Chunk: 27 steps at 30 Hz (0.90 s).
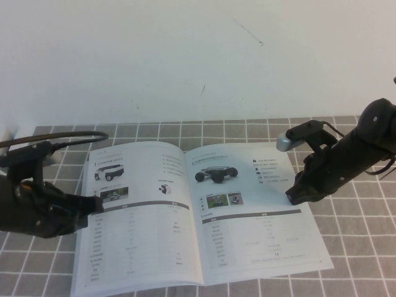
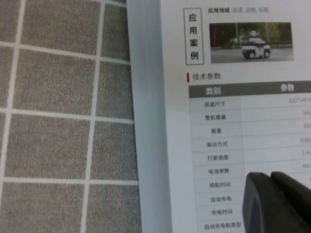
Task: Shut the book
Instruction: 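Close the open booklet and leave it lying on the table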
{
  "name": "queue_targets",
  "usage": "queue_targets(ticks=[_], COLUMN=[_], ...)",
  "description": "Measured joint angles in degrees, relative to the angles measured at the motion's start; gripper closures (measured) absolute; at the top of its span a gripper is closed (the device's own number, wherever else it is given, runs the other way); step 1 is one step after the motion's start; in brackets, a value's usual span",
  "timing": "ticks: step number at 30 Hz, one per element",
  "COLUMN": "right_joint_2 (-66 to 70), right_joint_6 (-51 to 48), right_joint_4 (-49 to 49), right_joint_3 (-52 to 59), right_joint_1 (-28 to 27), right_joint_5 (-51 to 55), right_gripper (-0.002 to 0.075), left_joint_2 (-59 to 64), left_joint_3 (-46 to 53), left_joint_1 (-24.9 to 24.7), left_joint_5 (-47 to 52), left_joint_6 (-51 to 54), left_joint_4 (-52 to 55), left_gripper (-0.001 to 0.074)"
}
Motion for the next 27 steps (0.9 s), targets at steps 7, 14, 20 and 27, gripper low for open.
queue_targets(ticks=[7,14,20,27], right_joint_2=[0.1,0.1,0.2,0.3], right_joint_6=[-0.1,-0.2,-0.2,-0.7], right_joint_4=[0.1,0.1,0.1,0.1], right_joint_3=[0.0,-0.1,-0.2,-0.4], right_joint_1=[0.0,0.0,0.0,-0.1], right_joint_5=[0.1,0.5,1.1,1.4], right_gripper=[0.0729,0.0729,0.0729,0.0729], left_joint_2=[7.1,9.6,14.8,20.1], left_joint_3=[-2.9,-3.7,-4.5,-6.0], left_joint_1=[1.2,7.2,8.2,8.3], left_joint_5=[-0.7,-3.3,-6.1,-6.8], left_joint_6=[1.1,2.3,3.7,4.0], left_joint_4=[0.2,0.3,-3.5,-6.4], left_gripper=[0.0739,0.0739,0.0739,0.0739])
